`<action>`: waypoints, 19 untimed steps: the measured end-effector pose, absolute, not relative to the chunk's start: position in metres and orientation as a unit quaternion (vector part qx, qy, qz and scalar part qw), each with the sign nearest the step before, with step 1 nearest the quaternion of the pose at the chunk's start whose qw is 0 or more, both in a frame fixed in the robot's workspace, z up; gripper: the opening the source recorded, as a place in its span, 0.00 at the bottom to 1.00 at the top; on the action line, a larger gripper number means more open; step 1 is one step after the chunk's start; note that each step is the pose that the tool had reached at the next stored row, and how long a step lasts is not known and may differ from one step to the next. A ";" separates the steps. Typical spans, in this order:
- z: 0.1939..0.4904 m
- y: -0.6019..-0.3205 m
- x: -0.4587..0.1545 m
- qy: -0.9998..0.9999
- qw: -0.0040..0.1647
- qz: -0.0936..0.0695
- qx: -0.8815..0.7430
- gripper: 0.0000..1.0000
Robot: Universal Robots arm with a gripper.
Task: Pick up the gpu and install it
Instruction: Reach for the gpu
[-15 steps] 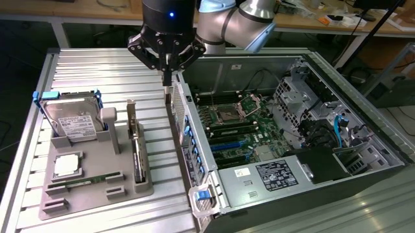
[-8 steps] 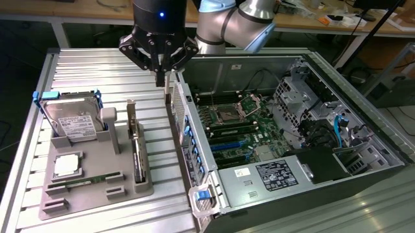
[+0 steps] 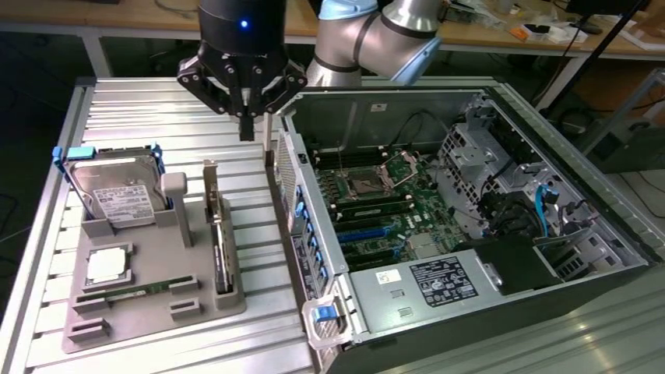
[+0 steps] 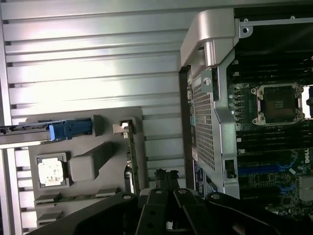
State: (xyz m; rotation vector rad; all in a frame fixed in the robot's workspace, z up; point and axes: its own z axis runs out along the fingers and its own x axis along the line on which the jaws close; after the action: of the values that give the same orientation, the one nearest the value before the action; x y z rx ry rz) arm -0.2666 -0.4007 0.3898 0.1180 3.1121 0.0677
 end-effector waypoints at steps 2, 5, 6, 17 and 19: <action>0.390 -0.401 -0.269 0.999 0.013 0.022 0.038 0.11; 0.390 -0.402 -0.276 0.999 0.013 0.022 0.038 0.11; 0.389 -0.402 -0.278 0.999 0.013 0.022 0.038 0.11; 0.389 -0.405 -0.294 0.999 0.013 0.022 0.038 0.11; 0.389 -0.406 -0.297 0.999 0.013 0.022 0.038 0.11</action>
State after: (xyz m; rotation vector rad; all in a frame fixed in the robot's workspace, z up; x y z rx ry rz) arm -0.2969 -0.4065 0.3886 0.1180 3.1121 0.0677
